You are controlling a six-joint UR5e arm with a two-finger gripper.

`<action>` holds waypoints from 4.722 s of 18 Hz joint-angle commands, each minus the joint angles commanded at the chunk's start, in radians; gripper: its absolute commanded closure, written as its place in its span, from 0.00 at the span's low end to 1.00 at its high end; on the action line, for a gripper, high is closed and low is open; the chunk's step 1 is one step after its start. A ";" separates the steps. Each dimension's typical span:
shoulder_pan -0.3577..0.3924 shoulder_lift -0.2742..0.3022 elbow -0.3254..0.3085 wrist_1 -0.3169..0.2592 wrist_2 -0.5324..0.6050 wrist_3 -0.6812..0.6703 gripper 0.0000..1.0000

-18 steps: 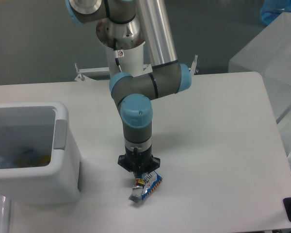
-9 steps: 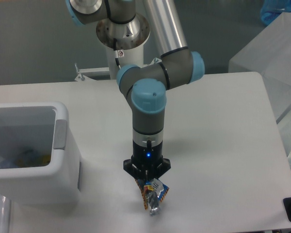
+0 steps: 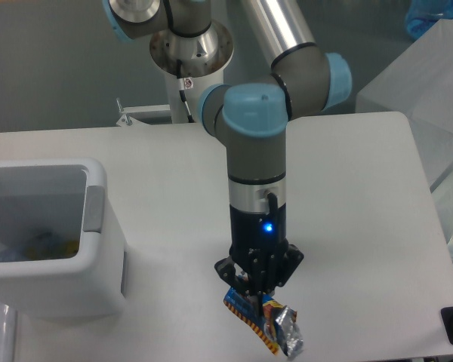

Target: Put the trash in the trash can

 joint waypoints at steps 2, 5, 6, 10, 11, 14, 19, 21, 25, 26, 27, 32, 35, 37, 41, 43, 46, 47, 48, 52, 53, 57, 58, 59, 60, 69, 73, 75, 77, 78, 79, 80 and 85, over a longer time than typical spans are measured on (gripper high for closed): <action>-0.005 0.041 0.000 0.000 -0.002 -0.008 1.00; -0.021 0.095 0.000 0.000 -0.050 -0.034 1.00; -0.029 0.116 -0.002 -0.002 -0.072 -0.037 1.00; -0.075 0.175 -0.017 -0.002 -0.143 -0.023 1.00; -0.086 0.201 -0.028 -0.002 -0.144 -0.011 1.00; -0.155 0.242 -0.080 -0.005 -0.153 0.030 1.00; -0.255 0.322 -0.202 -0.002 -0.175 0.117 1.00; -0.307 0.325 -0.212 -0.002 -0.175 0.112 1.00; -0.347 0.342 -0.258 -0.003 -0.175 0.113 1.00; -0.359 0.342 -0.264 -0.005 -0.176 0.112 1.00; -0.371 0.341 -0.281 -0.005 -0.176 0.113 1.00; -0.382 0.342 -0.321 -0.005 -0.178 0.118 1.00; -0.382 0.338 -0.342 -0.005 -0.178 0.120 1.00; -0.382 0.338 -0.357 -0.005 -0.178 0.124 1.00; -0.382 0.316 -0.353 -0.003 -0.176 0.124 0.96; -0.382 0.307 -0.357 -0.005 -0.173 0.124 0.93; -0.380 0.304 -0.362 -0.008 -0.167 0.213 0.48; -0.380 0.305 -0.362 -0.009 -0.164 0.228 0.41; -0.380 0.305 -0.357 -0.009 -0.157 0.230 0.31; -0.377 0.321 -0.353 -0.011 -0.078 0.232 0.00; -0.376 0.322 -0.351 -0.011 -0.078 0.232 0.00; -0.370 0.337 -0.345 -0.009 -0.077 0.232 0.00; -0.362 0.348 -0.342 -0.009 -0.077 0.233 0.00; -0.341 0.363 -0.336 -0.008 -0.077 0.233 0.00; -0.306 0.383 -0.331 -0.008 -0.075 0.242 0.00; 0.104 0.312 -0.279 -0.011 -0.034 0.573 0.00; 0.158 0.249 -0.250 -0.011 0.135 0.828 0.00; 0.202 0.236 -0.247 -0.014 0.153 0.893 0.00; 0.221 0.242 -0.239 -0.028 0.166 0.914 0.00; 0.235 0.245 -0.236 -0.037 0.167 0.943 0.00; 0.247 0.246 -0.236 -0.049 0.167 0.992 0.00; 0.258 0.253 -0.238 -0.069 0.167 1.059 0.00; 0.328 0.311 -0.238 -0.234 0.169 1.369 0.00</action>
